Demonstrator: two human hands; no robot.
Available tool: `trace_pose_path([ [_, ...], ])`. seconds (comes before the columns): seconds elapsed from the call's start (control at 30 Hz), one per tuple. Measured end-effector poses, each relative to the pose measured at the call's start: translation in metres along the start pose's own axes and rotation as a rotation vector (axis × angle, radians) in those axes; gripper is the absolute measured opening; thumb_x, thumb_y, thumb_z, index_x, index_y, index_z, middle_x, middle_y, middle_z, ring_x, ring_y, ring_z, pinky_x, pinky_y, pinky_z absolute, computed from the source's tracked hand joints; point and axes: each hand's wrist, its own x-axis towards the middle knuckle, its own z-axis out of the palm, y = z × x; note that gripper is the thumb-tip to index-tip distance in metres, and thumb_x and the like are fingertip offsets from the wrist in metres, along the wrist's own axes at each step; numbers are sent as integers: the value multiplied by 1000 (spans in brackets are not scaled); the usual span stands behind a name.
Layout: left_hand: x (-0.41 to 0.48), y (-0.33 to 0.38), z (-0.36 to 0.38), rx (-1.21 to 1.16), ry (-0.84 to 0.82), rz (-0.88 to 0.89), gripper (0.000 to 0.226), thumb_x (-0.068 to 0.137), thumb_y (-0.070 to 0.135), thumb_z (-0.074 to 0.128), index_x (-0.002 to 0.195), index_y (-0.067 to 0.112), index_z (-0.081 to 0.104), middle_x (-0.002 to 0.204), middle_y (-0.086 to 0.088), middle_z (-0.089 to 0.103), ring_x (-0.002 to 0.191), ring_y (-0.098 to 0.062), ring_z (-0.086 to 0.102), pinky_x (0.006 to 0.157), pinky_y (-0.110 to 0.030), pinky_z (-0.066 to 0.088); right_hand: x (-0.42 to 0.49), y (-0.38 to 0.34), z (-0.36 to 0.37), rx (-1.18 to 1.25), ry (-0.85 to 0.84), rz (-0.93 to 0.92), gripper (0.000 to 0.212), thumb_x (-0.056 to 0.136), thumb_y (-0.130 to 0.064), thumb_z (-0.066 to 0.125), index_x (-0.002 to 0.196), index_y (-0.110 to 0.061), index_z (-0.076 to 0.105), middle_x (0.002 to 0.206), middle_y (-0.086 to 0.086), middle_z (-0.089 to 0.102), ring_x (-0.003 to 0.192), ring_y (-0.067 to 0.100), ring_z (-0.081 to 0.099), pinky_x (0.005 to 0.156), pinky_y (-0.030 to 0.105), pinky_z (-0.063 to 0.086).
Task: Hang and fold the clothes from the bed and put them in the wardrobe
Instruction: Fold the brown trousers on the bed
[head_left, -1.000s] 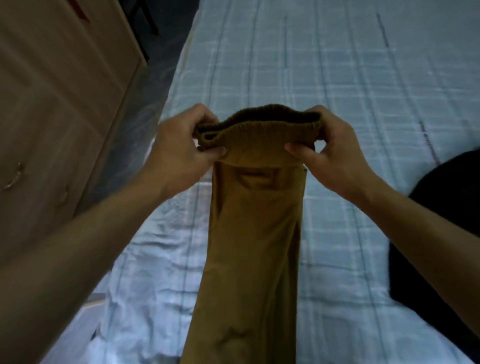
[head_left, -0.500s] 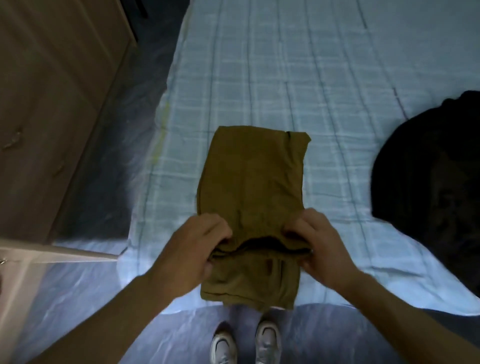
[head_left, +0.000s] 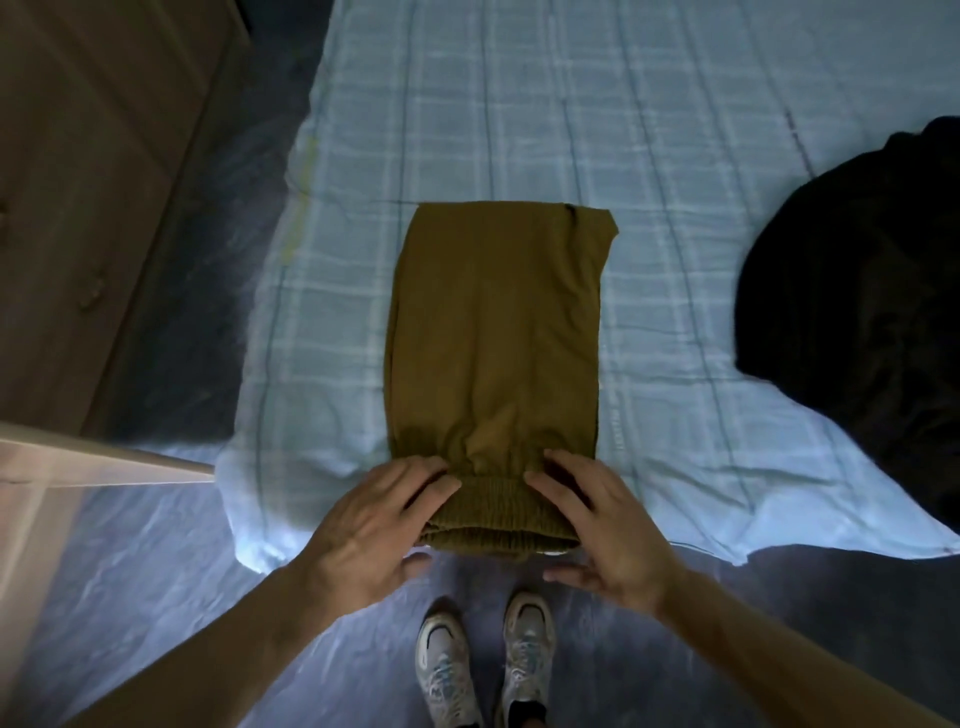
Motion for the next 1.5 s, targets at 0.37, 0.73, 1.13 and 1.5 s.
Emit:
trace_pose_path([
  [0.37, 5, 1, 20, 212, 237, 110, 97, 56, 35, 92, 139, 16, 46, 128, -10, 62, 110, -30, 63, 102, -53, 43, 3, 7, 33, -56, 241, -41, 106, 58, -35, 85, 148, -21, 30, 147, 13, 35, 128, 33, 42, 105, 49, 40],
  [0.73, 31, 9, -15, 79, 233, 61, 52, 62, 24, 89, 109, 13, 68, 107, -5, 67, 83, -27, 63, 73, -35, 53, 16, 12, 0, 185, 300, -81, 46, 85, -39, 62, 125, -18, 55, 126, 4, 52, 113, 25, 56, 90, 38, 52],
  [1.13, 99, -16, -114, -152, 436, -135, 32, 80, 18, 64, 112, 18, 65, 106, 2, 63, 93, -15, 60, 81, -26, 50, 79, 21, -110, 547, 491, 146, 27, 81, -4, 73, 101, -21, 66, 92, -15, 64, 82, 2, 63, 71, 13, 46],
  [1.5, 260, -113, -141, -345, 496, -344, 37, 78, 17, 81, 109, 22, 62, 101, 10, 63, 92, -7, 58, 87, -24, 49, 221, 119, -150, 797, 520, 427, 38, 83, -19, 78, 115, -25, 59, 93, -15, 67, 83, -6, 64, 67, 10, 50],
])
